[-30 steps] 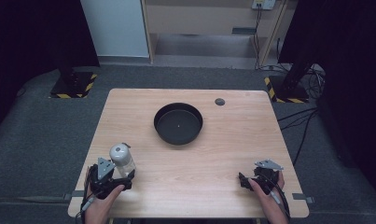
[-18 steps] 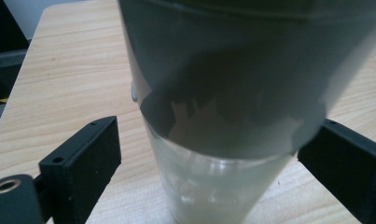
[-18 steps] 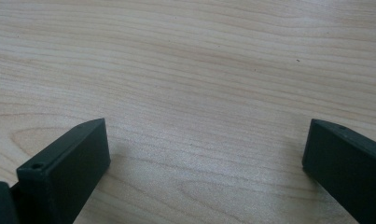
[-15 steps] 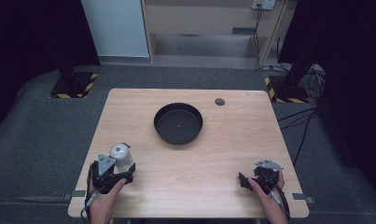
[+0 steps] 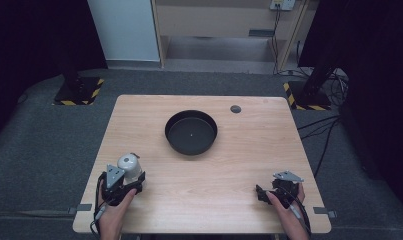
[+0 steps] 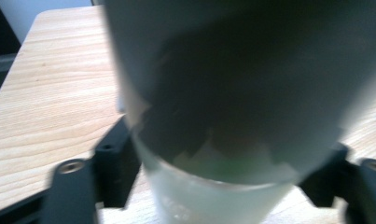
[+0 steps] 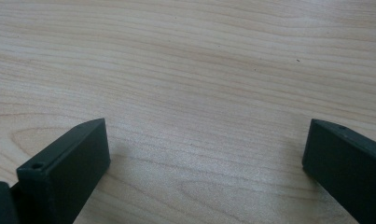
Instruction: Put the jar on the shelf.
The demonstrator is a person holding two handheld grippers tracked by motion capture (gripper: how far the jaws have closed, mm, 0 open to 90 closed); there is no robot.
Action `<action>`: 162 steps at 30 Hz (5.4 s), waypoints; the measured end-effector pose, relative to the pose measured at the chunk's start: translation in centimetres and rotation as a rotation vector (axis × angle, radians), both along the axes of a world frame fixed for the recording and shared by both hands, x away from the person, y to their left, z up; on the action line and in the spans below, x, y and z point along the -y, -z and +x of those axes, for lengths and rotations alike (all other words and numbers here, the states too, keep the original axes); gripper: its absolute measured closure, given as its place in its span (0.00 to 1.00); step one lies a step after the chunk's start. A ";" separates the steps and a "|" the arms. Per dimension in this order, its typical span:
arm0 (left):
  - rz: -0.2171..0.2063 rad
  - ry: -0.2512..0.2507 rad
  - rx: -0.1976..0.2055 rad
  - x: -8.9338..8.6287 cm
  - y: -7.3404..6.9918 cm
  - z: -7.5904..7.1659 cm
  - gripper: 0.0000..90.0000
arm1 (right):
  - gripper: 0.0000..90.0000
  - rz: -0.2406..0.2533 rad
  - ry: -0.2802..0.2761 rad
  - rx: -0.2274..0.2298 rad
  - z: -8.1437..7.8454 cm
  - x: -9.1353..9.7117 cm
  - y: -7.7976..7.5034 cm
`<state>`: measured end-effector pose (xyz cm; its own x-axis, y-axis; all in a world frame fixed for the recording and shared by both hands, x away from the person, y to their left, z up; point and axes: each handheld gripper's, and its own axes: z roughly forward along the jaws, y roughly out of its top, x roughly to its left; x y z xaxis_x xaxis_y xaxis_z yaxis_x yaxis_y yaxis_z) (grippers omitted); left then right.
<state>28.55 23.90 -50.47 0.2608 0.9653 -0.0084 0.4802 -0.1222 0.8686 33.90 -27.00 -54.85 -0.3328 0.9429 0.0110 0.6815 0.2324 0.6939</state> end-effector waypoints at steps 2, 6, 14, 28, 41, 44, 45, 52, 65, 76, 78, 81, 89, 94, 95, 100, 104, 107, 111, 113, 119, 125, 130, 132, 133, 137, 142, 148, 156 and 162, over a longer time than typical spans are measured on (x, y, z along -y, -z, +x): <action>-0.004 0.001 -0.001 0.0 0.0 0.0 0.32 | 0.01 0.000 0.000 0.000 0.0 0.0 0.0; 0.000 0.010 0.006 0.0 0.0 0.0 0.32 | 0.01 0.000 0.000 0.000 0.0 0.0 0.0; 0.030 0.050 0.030 0.7 -1.4 0.3 0.32 | 0.01 0.000 0.001 0.000 0.0 0.0 0.0; 0.029 0.105 0.024 3.2 -3.6 4.0 0.32 | 0.00 -0.003 0.005 -0.001 0.0 0.0 0.0; 0.030 0.168 0.036 5.3 -5.3 7.1 0.32 | 0.00 -0.004 0.015 -0.001 -0.1 -0.1 0.0; 0.030 0.184 0.039 5.9 -5.8 7.9 0.32 | 0.00 -0.004 0.018 -0.001 -0.1 -0.1 0.0; 0.032 0.190 0.041 6.1 -6.0 8.3 0.32 | 0.00 -0.004 0.020 0.000 -0.1 -0.1 0.0; 0.025 0.226 0.047 7.5 -7.0 10.1 0.32 | 0.00 -0.002 0.038 -0.002 -0.2 -0.3 0.0; 0.025 0.281 0.056 10.3 -8.4 12.9 0.32 | 0.00 -0.004 0.043 0.000 -0.3 -0.3 0.0; 0.030 0.276 0.046 11.1 -8.7 15.0 0.32 | 0.00 -0.005 0.044 0.000 -0.3 -0.3 0.0; 0.053 0.276 0.045 11.5 -8.8 15.5 0.32 | 0.00 -0.002 0.046 -0.001 -0.3 -0.3 0.0; 0.060 0.277 0.048 12.0 -8.6 16.0 0.32 | 0.00 -0.002 0.045 0.000 -0.3 -0.3 0.0; 0.044 0.270 0.040 12.9 -7.3 17.0 0.32 | 0.00 -0.002 0.045 -0.001 -0.3 -0.3 0.0; 0.037 0.271 0.034 13.1 -6.4 17.5 0.32 | 0.00 -0.002 0.045 -0.001 -0.3 -0.3 0.0; 0.037 0.271 0.034 13.1 -6.4 17.5 0.32 | 0.00 -0.002 0.045 -0.001 -0.3 -0.3 0.0; 0.018 0.272 0.023 13.5 -5.4 17.8 0.32 | 0.00 -0.003 0.044 0.000 -0.3 -0.3 0.0; 0.030 0.265 0.013 13.7 -4.5 18.0 0.32 | 0.00 -0.003 0.045 0.000 -0.3 -0.3 0.0; 0.040 0.260 0.015 13.6 -4.1 18.0 0.32 | 0.00 -0.002 0.045 0.000 -0.3 -0.3 0.0; 0.050 0.259 0.022 13.5 -3.9 18.1 0.32 | 0.00 -0.003 0.044 0.000 -0.3 -0.3 0.0; 0.041 0.255 0.020 13.4 -3.7 18.2 0.32 | 0.00 -0.004 0.044 0.000 -0.3 -0.3 0.0; 0.047 0.250 0.007 13.5 -2.9 18.2 0.32 | 0.00 -0.004 0.044 0.000 -0.3 -0.3 0.0; 0.026 0.241 0.008 13.6 -2.6 18.3 0.32 | 0.00 -0.003 0.045 0.000 -0.3 -0.3 0.0; 0.026 0.237 0.000 13.7 -2.2 18.4 0.32 | 0.00 -0.003 0.045 0.000 -0.3 -0.3 0.0; 0.027 0.236 -0.002 13.6 -2.0 18.3 0.32 | 0.00 -0.003 0.045 0.000 -0.3 -0.3 0.0; 0.025 0.234 -0.003 13.5 -1.9 18.3 0.32 | 0.00 -0.003 0.045 0.000 -0.3 -0.3 0.0; 0.024 0.228 -0.003 13.4 -1.6 18.4 0.32 | 0.00 -0.003 0.045 0.000 -0.3 -0.3 0.0; 0.018 0.220 -0.008 13.2 -1.1 18.5 0.32 | 0.00 -0.003 0.045 0.000 -0.3 -0.3 0.0; -0.001 0.215 -0.012 13.1 -0.9 18.5 0.32 | 0.00 -0.003 0.045 0.000 -0.3 -0.3 0.0; -0.007 0.213 -0.018 13.0 -0.8 18.7 0.32 | 0.00 -0.003 0.045 0.000 -0.3 -0.3 0.0; -0.015 0.211 -0.004 13.0 -0.7 18.6 0.32 | 0.00 -0.003 0.045 0.000 -0.3 -0.3 0.0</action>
